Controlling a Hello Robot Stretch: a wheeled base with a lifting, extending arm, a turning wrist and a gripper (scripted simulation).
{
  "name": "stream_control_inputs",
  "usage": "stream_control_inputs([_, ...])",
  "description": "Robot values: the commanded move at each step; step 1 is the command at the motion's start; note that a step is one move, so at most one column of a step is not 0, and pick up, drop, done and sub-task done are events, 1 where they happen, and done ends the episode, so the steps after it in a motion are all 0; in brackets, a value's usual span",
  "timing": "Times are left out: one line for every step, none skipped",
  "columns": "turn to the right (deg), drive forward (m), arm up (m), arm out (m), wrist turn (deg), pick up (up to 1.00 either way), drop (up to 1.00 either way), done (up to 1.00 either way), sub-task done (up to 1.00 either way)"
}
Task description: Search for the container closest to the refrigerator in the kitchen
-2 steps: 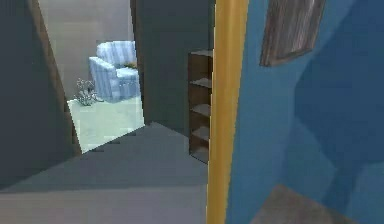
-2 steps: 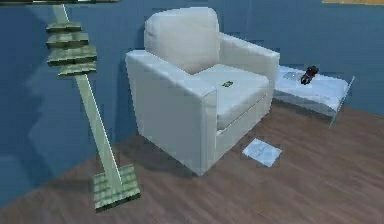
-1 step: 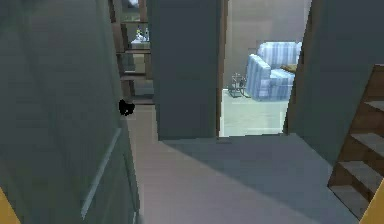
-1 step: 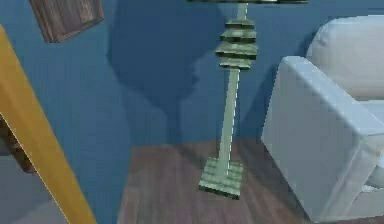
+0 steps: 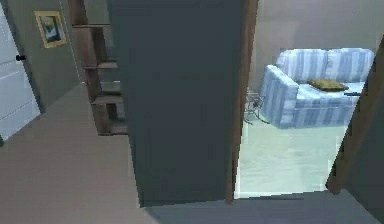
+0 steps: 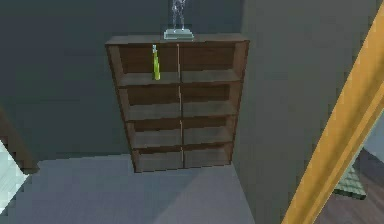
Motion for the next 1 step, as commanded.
stream_control_inputs([-3.0,0.00,0.00,0.00,0.0,0.00,0.00,0.00,0.00])
